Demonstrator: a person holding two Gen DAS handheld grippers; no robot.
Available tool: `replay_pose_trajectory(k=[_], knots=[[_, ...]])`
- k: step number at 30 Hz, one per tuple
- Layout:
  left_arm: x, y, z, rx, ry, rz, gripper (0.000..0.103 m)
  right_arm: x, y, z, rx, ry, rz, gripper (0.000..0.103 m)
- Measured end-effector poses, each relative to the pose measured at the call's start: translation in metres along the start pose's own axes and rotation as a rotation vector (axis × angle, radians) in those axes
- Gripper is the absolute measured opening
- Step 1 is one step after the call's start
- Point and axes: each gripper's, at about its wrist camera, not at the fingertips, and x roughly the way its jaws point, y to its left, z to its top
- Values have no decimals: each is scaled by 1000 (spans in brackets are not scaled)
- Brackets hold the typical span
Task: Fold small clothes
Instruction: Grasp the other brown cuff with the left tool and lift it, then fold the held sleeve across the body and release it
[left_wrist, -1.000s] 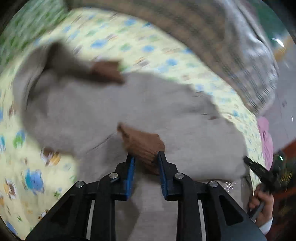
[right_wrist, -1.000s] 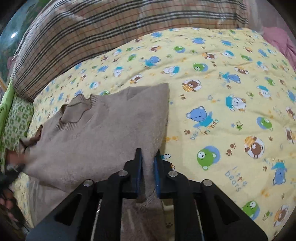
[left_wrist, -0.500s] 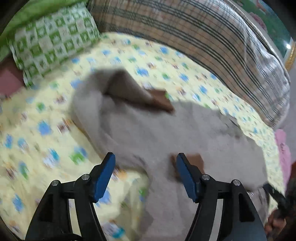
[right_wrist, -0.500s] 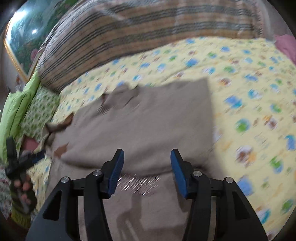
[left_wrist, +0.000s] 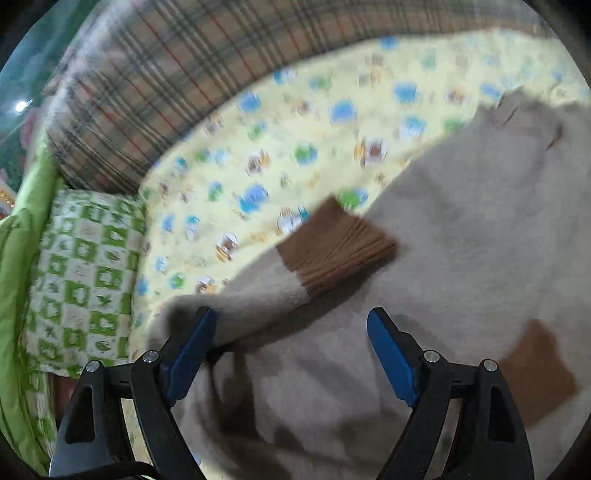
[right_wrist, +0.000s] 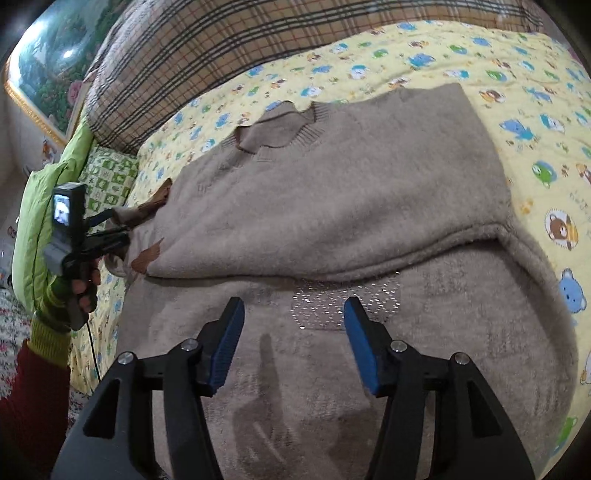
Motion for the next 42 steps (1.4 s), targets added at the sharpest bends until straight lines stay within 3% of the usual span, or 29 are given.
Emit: replay_pose_trajectory(k=[2,4,5,6,9,14,18,20,25,29,34,37,39,42], knots=[[25,8,4,-28,43,-4,85,0,-4,1,26,2,8,57],[32,16,5,-78,36,-71,60,1,-6,2,41,9,13,57],[35,24,7,-127,47,-144,30,1,-5,2,39,10,13,57],[36,28,9,-158,54,-169,16,0,-3,1,35,11,11,57],[27,42,8,-242,28,-190,7,0,2,2,16,11,21,57],[-27,61,3,-434,-80,-375,6,-4,8,1,5,-1,48,57],[-83,45,14,-472,-180,-484,6,-9,8,0,8,-19,59,57],[-113,24,24,-505,-240,-594,6,-13,6,-1,16,-28,66,57],[-165,-57,49,-441,-333,-750,6,-30,-4,-3,47,-78,60,57],[-171,-136,66,-361,-279,-853,7,-46,-20,-3,82,-123,48,57],[-146,-191,65,-282,-176,-852,12,-64,-42,-4,135,-166,20,57],[-140,-200,57,-257,-127,-883,28,-71,-54,-5,164,-184,10,57],[-142,-195,41,-248,-134,-883,51,-73,-57,-4,179,-193,11,57],[-151,-177,16,-251,-151,-863,57,-72,-55,0,190,-203,27,57]])
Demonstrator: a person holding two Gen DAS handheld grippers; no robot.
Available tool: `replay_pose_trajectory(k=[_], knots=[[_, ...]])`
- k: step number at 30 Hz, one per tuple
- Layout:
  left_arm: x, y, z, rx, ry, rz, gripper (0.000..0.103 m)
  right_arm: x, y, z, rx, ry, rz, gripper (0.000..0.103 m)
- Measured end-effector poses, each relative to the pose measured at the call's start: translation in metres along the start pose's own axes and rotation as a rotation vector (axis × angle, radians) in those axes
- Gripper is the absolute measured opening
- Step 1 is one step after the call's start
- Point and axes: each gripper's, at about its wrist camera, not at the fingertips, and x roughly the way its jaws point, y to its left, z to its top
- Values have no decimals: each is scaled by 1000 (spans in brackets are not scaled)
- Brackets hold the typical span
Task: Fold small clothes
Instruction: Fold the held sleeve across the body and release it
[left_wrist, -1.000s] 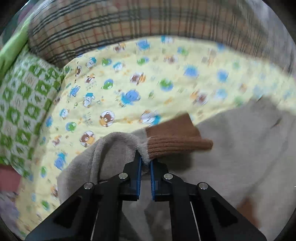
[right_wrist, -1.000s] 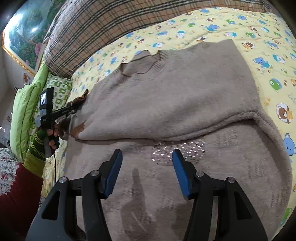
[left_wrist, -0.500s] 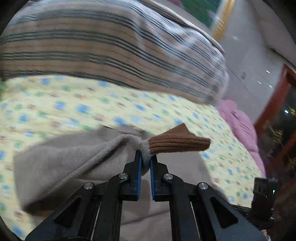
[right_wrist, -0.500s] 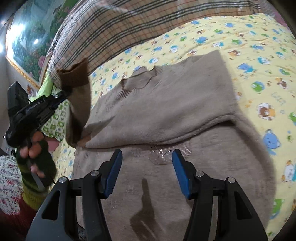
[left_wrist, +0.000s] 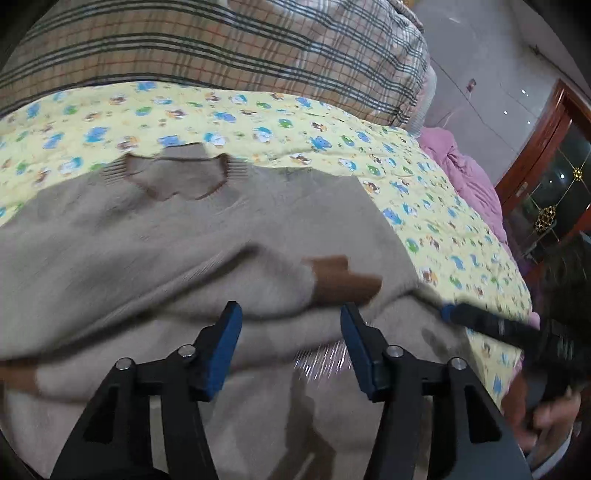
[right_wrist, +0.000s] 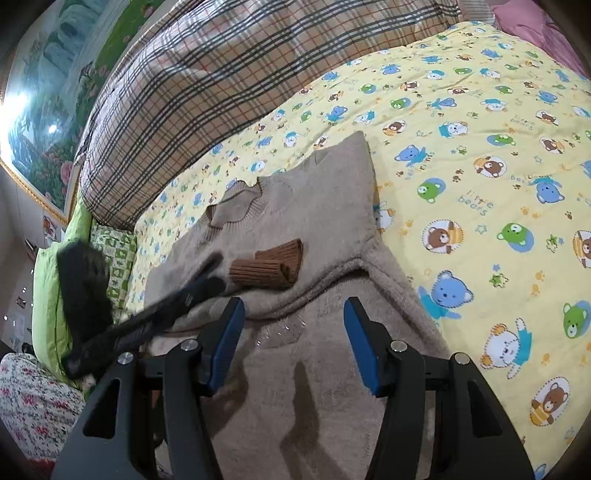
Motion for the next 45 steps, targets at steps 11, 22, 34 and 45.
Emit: replay_pose_trajectory(k=[11,22,34,45], knots=[[-97,143,-60,-258,-65,387,57,47,16,43,-49,13,11,57],[-73,197,-46,-290,-23,521,57,119,48,35,-328,227,-72,9],[-91,213,-58,-473,-135,487,62,36,39,65,-370,-19,-62,8],[-89,209,-59,-450,-80,472,62,85,7,62,-309,108,-267,18]])
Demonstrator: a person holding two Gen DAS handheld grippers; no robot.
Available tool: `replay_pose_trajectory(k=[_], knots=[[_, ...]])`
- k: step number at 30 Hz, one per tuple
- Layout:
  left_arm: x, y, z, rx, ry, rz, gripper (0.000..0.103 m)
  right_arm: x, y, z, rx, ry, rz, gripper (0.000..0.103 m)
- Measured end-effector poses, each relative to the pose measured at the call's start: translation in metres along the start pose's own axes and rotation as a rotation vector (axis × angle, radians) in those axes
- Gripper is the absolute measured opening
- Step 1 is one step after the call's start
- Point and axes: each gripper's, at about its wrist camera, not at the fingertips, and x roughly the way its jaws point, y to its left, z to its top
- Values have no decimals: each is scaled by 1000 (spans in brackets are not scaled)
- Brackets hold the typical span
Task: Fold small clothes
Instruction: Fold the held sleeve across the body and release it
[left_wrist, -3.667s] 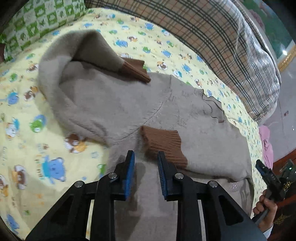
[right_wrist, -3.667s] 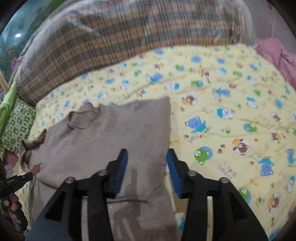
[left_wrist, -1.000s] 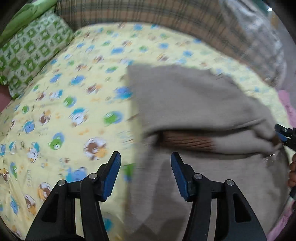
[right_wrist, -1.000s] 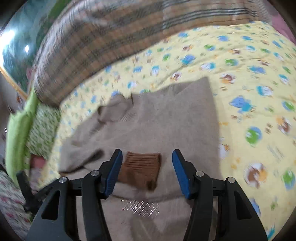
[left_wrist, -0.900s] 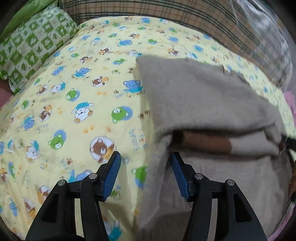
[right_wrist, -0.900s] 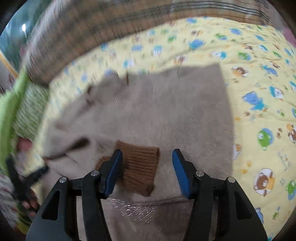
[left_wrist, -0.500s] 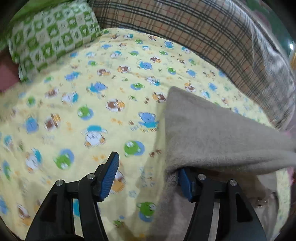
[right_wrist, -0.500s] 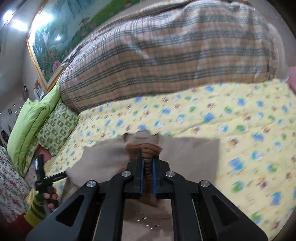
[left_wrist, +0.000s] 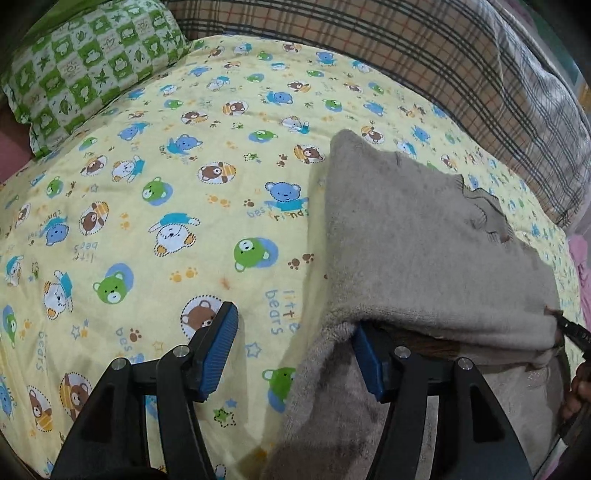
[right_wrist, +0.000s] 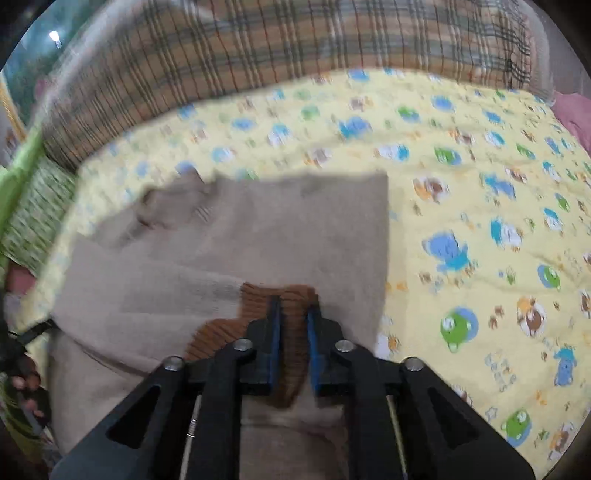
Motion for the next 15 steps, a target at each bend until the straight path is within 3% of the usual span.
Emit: replay_pose_trajectory(k=[2,6,11,15], knots=[[-5,4,-4,-1,9,-20,62,-9,-4,-3,42,-16,29,21],[-13,11,-16,20,26,7,61,-45,-10,-13,72,-89,32,31],[-37,20,-41,15,49,-42,61,-78,-13,-41,93,-108,95,41],[-59,14,-70,63,72,-89,63,-90,-13,-71,100,-92,155,42]])
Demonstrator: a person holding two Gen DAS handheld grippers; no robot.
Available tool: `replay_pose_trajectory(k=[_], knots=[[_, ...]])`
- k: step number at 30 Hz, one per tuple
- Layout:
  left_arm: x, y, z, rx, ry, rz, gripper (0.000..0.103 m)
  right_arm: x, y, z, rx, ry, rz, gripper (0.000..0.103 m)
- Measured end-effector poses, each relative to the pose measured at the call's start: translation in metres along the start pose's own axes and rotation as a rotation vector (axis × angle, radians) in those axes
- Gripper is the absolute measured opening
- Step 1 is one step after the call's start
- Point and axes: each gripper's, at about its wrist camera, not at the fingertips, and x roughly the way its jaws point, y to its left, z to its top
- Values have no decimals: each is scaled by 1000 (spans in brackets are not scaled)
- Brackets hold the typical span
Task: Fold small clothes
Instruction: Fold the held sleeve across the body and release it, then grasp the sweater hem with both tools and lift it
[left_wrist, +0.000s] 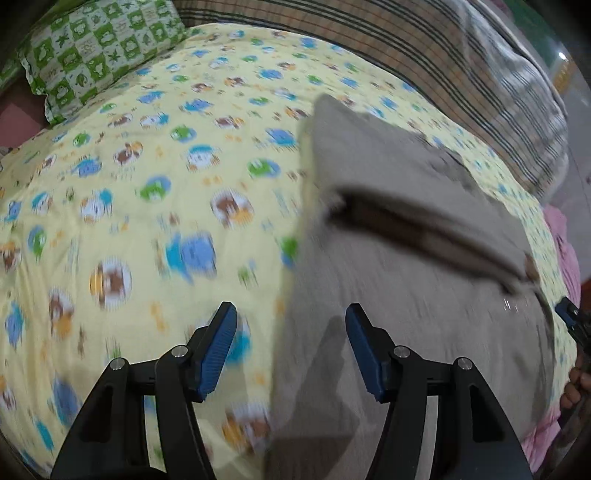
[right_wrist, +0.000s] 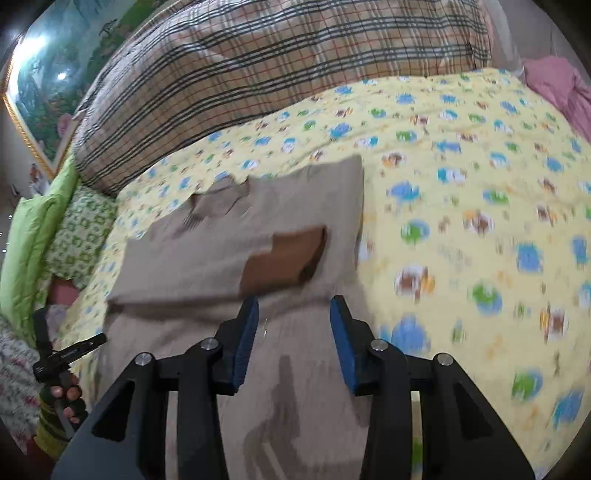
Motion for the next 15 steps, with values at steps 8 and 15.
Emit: replay_pose_trajectory(k=[8,15], knots=[[-33,-12,-72,73,23,-104,66,-32,0,-56,-34,18,118,47],[-59,3,-115,49,18,-151,66,-59,-12,-91,-32,38,141,48]])
